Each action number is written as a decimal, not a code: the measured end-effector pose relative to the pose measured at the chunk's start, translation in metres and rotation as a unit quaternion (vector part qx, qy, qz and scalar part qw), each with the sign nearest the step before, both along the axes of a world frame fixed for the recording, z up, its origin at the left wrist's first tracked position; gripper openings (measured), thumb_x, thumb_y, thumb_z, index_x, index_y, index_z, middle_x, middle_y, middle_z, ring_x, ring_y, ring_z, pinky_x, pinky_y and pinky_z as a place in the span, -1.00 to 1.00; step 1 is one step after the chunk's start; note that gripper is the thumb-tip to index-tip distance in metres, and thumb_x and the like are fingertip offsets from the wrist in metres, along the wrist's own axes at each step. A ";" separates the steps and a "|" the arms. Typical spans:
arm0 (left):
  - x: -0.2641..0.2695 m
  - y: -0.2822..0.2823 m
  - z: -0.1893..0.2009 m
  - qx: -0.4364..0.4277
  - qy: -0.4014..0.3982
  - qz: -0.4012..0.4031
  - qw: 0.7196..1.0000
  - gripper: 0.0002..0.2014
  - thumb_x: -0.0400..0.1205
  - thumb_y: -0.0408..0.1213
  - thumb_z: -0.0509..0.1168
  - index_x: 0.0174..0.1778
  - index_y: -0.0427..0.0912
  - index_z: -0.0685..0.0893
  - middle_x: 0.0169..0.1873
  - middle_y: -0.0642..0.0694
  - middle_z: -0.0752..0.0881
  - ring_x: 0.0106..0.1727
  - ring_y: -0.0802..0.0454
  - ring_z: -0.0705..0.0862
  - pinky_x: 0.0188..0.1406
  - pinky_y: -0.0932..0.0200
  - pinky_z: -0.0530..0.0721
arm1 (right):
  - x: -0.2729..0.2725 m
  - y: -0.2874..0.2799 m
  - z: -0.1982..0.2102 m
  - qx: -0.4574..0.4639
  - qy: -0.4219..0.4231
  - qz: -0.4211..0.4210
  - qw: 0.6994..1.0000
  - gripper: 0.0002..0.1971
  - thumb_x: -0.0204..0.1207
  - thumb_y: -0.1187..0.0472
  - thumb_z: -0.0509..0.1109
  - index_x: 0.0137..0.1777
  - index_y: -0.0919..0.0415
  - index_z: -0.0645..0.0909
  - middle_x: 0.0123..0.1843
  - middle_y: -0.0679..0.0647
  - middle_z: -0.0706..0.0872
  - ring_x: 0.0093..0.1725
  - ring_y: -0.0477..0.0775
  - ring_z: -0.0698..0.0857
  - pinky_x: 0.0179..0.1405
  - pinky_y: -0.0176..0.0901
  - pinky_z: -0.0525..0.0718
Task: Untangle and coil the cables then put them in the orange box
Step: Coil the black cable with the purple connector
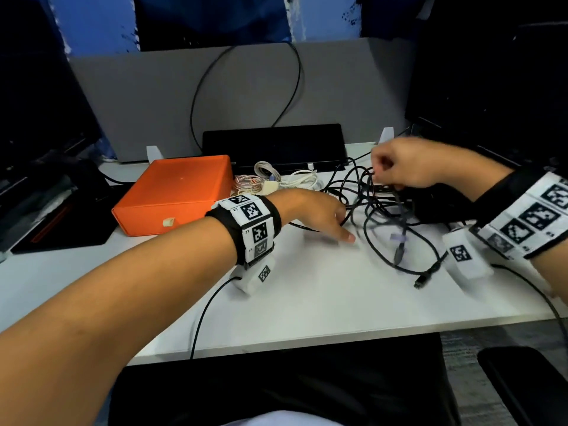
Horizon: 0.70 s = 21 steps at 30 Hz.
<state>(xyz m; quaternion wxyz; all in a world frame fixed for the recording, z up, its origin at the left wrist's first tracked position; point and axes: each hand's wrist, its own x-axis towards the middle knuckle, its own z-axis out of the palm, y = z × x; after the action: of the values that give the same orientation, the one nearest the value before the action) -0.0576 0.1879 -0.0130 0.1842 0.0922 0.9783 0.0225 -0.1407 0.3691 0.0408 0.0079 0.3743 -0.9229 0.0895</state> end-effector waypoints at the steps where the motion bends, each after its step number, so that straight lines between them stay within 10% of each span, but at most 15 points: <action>1: -0.002 -0.003 0.000 0.014 -0.002 0.010 1.000 -0.47 0.66 0.30 0.30 0.26 -0.10 0.68 0.09 0.02 0.67 0.13 -0.03 0.62 0.00 0.11 0.56 | -0.003 0.002 0.011 -0.042 0.027 -0.021 0.999 -0.80 0.55 0.20 0.56 -0.23 0.10 0.59 -0.33 -0.05 0.66 -0.32 0.06 0.62 -0.27 -0.10 0.50; 6: -0.006 -0.010 -0.003 0.046 0.009 0.021 0.999 -0.58 0.63 0.17 0.43 0.28 -0.02 0.70 0.10 0.10 0.65 0.19 0.02 0.62 0.03 0.17 0.52 | -0.019 0.012 0.055 -0.256 0.099 -0.115 0.955 -0.84 0.58 0.10 0.54 -0.14 0.12 0.65 -0.26 0.07 0.76 -0.33 0.12 0.72 -0.10 -0.02 0.74; 11: -0.011 -0.019 0.003 0.190 0.025 0.071 0.979 -0.72 0.71 -0.10 0.38 0.31 -0.05 0.74 0.05 0.05 0.77 0.09 -0.02 0.77 0.02 0.17 0.76 | -0.011 0.004 0.068 -0.305 -0.021 -0.088 0.948 -0.86 0.66 0.19 0.49 -0.08 0.25 0.70 -0.21 0.22 0.83 -0.49 0.15 0.69 -0.42 -0.05 0.79; 18: -0.003 -0.023 0.048 0.662 0.010 0.138 0.737 -0.65 0.79 -0.34 0.16 0.51 -0.21 0.50 0.21 -0.20 0.75 0.11 -0.15 0.76 0.12 -0.15 0.78 | 0.015 -0.018 0.056 -0.316 -0.137 -0.017 0.938 -0.90 0.69 0.39 0.40 0.15 0.32 0.64 -0.11 0.27 0.83 -0.60 0.00 0.69 -0.53 -0.15 0.73; 21: 0.002 -0.025 0.069 0.658 0.044 0.159 0.735 -0.58 0.81 -0.02 0.17 0.37 -0.28 0.65 0.18 -0.20 0.79 0.10 -0.17 0.78 0.10 -0.08 0.77 | 0.023 -0.024 0.056 -0.315 -0.163 -0.009 0.935 -0.84 0.70 0.37 0.41 0.23 0.25 0.57 -0.16 0.23 0.80 -0.58 0.04 0.69 -0.53 -0.11 0.71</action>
<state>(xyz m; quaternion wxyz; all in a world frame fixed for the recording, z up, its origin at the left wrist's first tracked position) -0.0560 0.1631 0.0560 0.0284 0.0345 0.7265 0.6858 -0.1178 0.3446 0.0969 -0.0247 0.3249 -0.8393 0.4353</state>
